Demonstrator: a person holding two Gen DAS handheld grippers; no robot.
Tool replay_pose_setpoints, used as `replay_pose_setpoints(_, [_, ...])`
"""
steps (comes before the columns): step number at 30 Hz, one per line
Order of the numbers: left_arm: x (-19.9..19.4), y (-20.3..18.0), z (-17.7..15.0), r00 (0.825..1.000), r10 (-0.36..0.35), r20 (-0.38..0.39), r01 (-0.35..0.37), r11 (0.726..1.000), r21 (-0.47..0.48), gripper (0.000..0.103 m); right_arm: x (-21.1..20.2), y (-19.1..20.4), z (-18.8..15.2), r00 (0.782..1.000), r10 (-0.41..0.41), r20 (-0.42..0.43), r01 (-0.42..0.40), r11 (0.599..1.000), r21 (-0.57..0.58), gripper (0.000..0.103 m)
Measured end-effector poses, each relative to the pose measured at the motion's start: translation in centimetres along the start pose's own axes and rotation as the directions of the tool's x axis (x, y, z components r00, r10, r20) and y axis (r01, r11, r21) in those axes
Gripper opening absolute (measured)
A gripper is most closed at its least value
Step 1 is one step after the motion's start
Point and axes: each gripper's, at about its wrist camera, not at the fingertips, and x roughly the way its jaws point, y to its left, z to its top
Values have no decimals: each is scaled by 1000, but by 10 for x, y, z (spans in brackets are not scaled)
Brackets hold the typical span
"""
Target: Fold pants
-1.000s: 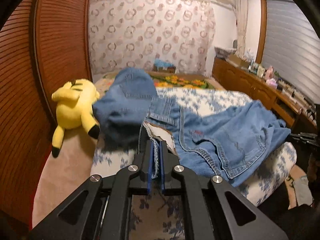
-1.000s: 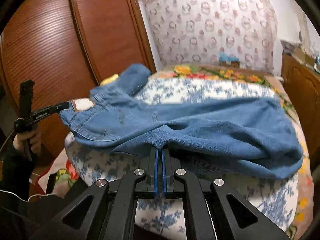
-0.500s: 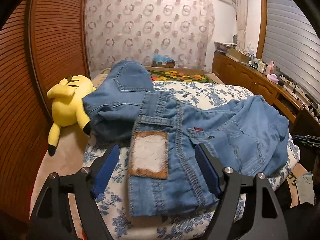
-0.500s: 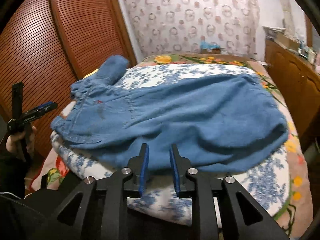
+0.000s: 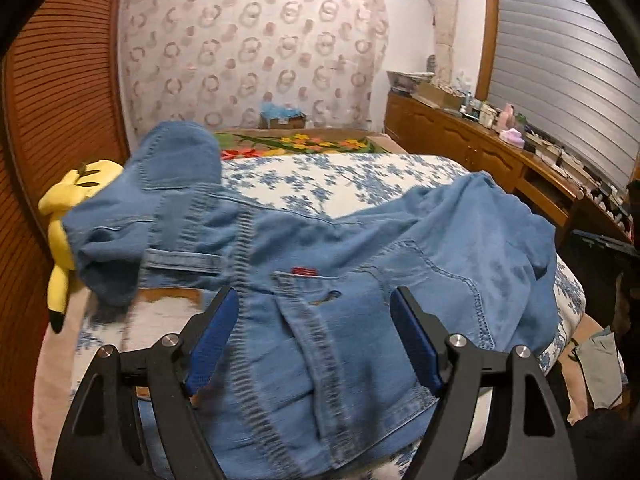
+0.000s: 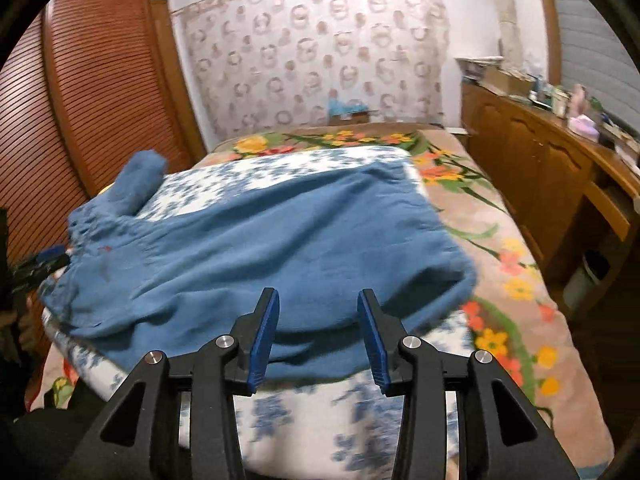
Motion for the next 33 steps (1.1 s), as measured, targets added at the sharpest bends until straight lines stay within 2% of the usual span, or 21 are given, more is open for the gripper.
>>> replay_pose_setpoints(4, [11, -11, -2, 1000, -15, -23, 15, 1000, 14, 79, 12, -17, 1, 999, -52, -14, 52, 998, 32, 42])
replay_pose_setpoints(8, [19, -20, -3, 999, -27, -38, 28, 999, 28, 79, 24, -25, 1, 998, -63, -31, 65, 996, 63, 42])
replay_pose_setpoints(20, [24, -41, 10, 998, -48, -43, 51, 996, 74, 79, 36, -26, 0, 999, 8, -44, -2, 991, 132, 42])
replay_pose_setpoints(33, [29, -51, 10, 996, -69, -48, 72, 994, 84, 79, 72, -36, 14, 996, -2, -86, 18, 982, 189, 44])
